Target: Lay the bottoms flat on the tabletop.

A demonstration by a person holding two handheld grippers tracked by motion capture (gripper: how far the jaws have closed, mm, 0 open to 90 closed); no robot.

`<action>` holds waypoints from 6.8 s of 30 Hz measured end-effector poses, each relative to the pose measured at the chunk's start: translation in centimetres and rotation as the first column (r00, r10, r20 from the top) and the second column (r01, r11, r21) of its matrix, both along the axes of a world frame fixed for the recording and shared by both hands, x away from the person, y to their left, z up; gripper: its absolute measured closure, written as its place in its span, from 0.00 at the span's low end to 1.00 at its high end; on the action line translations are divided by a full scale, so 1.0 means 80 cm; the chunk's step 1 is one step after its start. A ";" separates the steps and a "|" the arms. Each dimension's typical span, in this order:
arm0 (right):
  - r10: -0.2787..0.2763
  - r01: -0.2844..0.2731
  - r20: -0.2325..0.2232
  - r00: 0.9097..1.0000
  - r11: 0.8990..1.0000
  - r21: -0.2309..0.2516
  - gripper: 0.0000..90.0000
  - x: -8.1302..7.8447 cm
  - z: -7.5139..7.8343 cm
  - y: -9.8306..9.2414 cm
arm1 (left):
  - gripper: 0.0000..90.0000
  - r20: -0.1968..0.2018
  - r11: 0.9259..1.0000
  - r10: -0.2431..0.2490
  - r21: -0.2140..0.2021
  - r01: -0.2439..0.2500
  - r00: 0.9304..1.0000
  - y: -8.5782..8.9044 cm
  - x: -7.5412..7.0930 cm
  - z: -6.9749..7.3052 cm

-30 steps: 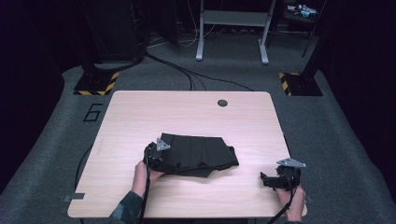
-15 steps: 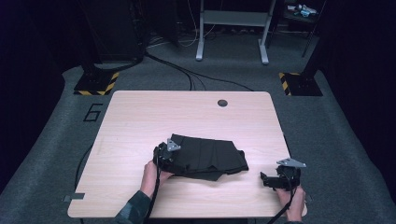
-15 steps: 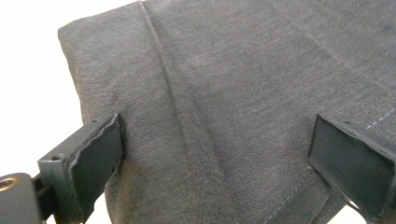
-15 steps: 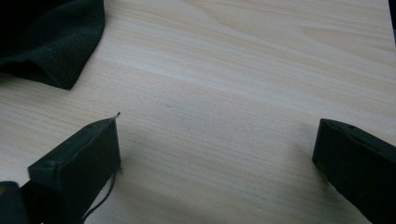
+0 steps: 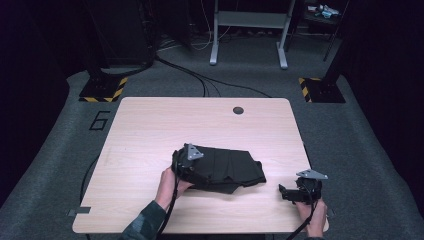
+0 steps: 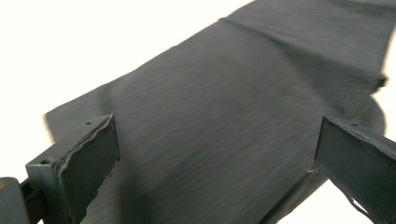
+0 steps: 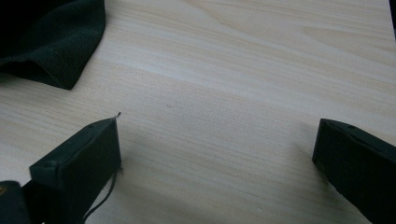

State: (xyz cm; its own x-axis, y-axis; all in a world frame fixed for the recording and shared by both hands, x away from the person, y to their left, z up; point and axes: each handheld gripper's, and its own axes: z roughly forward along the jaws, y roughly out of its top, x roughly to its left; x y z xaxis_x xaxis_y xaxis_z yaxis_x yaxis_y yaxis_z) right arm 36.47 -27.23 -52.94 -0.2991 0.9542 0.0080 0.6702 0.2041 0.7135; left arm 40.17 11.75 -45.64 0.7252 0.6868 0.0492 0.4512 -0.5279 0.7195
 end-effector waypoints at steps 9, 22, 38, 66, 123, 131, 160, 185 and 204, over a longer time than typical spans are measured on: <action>0.003 -0.003 0.000 1.000 1.000 -0.004 0.01 0.000 0.000 -0.001 | 0.01 -0.035 0.988 -0.136 0.066 0.138 0.990 -0.064 -0.005 -0.021; 0.007 -0.007 0.002 1.000 1.000 -0.005 0.01 0.000 0.000 -0.001 | 0.60 -0.008 0.973 -0.199 0.115 0.199 0.980 -0.089 -0.001 -0.027; 0.006 -0.006 0.002 1.000 1.000 -0.004 0.02 -0.001 0.000 -0.001 | 0.84 0.037 0.983 -0.180 0.056 0.177 0.983 -0.072 0.009 -0.003; 0.000 0.000 0.005 1.000 1.000 0.000 0.02 -0.001 0.000 -0.001 | 0.84 0.186 0.984 0.080 -0.174 -0.048 0.979 0.058 0.017 0.082; 0.274 -0.274 0.012 0.962 0.958 0.087 0.05 0.049 0.061 0.186 | 0.17 -0.051 0.822 0.542 -0.175 -0.542 0.839 0.326 0.011 -0.015; 0.358 -0.356 -0.076 0.930 0.933 0.041 0.05 0.070 0.032 0.248 | 0.16 -0.081 0.839 0.531 -0.084 -0.537 0.843 0.303 0.028 -0.049; 0.270 -0.271 -0.095 0.958 0.963 0.004 0.05 0.071 0.019 0.170 | 0.17 -0.075 0.875 0.471 -0.092 -0.476 0.879 0.233 -0.007 -0.082; 0.213 -0.207 -0.058 0.975 0.973 0.102 0.11 0.068 0.029 0.111 | 0.17 -0.045 0.905 0.394 -0.155 -0.396 0.918 0.216 -0.042 -0.062; 0.182 -0.185 0.033 0.983 0.975 0.123 0.31 -0.024 0.034 0.102 | 0.43 -0.048 0.899 0.401 -0.172 -0.403 0.915 0.252 -0.066 -0.069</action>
State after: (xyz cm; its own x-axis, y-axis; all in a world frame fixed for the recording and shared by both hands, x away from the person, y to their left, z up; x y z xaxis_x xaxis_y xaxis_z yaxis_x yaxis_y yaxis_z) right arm 34.56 -19.09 -50.21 -0.4703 0.8749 0.1158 0.6141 0.2302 0.7549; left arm 34.91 31.91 -51.13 0.3850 0.9170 -0.1046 0.6068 -0.1662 0.7773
